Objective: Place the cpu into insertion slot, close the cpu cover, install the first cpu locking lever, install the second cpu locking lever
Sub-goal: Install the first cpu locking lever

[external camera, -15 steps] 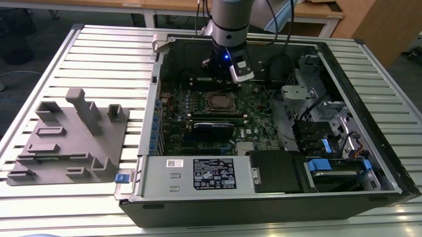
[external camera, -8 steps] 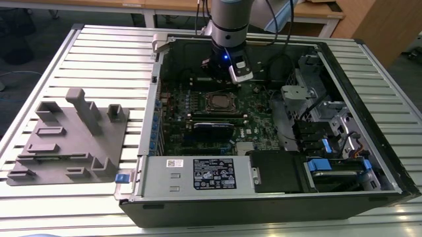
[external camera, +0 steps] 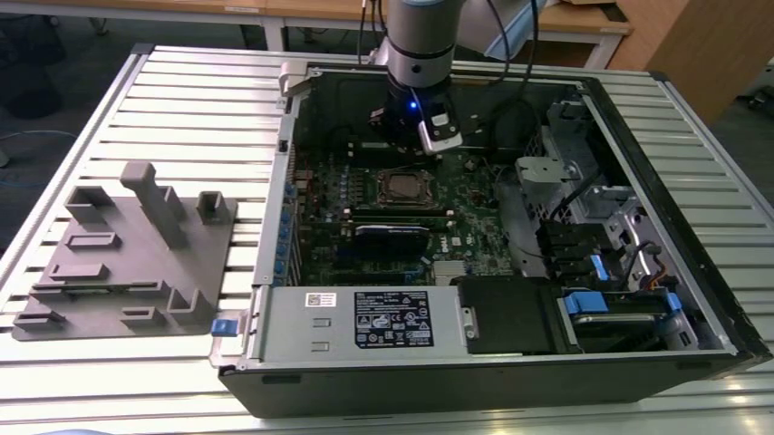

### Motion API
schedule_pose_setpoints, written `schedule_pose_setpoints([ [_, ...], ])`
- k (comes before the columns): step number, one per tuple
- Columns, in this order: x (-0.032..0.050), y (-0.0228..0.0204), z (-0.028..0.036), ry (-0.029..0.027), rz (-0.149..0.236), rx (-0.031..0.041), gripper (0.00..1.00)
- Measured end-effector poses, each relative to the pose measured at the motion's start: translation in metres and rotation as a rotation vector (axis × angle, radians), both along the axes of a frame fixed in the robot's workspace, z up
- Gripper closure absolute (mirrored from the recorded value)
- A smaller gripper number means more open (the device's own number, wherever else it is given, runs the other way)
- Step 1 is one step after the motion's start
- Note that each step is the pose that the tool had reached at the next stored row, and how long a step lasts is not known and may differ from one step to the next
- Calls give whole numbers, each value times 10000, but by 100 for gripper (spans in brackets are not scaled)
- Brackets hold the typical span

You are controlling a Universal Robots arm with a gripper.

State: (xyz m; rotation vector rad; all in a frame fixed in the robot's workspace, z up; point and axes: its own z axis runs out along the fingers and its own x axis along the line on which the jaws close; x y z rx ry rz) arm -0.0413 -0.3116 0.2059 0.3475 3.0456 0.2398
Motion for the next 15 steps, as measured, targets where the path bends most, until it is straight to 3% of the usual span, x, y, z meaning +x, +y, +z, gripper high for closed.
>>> schedule_pose_setpoints([
  [3,0,2,-3,0,-236,0,89],
  [15,-1,9,-3,-1,-410,-1,89],
])
